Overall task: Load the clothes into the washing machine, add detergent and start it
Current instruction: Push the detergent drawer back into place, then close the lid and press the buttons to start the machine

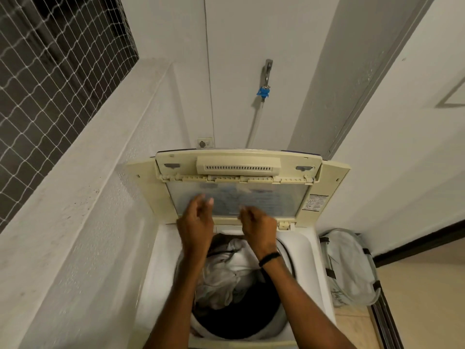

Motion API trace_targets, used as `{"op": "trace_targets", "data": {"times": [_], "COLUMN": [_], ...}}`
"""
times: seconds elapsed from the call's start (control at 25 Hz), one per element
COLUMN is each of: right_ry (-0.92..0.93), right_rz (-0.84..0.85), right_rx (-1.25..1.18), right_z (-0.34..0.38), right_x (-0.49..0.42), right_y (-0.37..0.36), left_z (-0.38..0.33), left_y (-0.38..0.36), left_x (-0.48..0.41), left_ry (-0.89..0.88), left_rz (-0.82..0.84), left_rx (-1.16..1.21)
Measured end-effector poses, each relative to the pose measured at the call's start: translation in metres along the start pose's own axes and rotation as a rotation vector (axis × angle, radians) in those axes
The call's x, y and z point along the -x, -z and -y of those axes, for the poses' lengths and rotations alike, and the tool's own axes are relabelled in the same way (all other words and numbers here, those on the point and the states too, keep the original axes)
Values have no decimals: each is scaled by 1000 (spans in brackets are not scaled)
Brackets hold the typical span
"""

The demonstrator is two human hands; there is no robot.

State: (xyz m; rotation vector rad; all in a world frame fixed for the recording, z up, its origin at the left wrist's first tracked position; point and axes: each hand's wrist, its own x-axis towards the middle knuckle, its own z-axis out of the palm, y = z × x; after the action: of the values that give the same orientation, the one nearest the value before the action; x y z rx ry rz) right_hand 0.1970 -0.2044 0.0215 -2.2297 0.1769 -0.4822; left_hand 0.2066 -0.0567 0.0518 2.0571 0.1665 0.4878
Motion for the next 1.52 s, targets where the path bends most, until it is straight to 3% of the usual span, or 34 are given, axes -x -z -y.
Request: {"op": "trace_targets", "data": {"times": [0.08,0.16,0.24,0.36,0.44,0.84,1.0,1.24,1.52], "right_ry": [242,326,292,208,164,181,235,116,-32], "right_rz": [-278,-421,-340,-33,12,-146,-134,161,322], "right_rx": [68,114,251,573,594,647,580,553,685], "right_z": [48,81,96,89,85,89,75,20,-13], "right_x": [-28,-68,-106,-132,-128,-13,59,176,232], "right_y": [36,61,72,66,64,81,87,67,43], "left_z": [-44,-82,-101,-93,-85,-72,-42,31,80], "left_y": [19,29,25,6,2,54,80,98,81], "left_x": [-27,-62,-98,-123,-118,-16,46,156,207], "left_ry": [-273,-398,-389,-284,-272,-296,-383,-290,-220], "left_rz": [-207,-240,-79,232,222,153,265,403,420], "left_rx": [3,-58,-261,-644,-698,-771,-927,-767,-745]}}
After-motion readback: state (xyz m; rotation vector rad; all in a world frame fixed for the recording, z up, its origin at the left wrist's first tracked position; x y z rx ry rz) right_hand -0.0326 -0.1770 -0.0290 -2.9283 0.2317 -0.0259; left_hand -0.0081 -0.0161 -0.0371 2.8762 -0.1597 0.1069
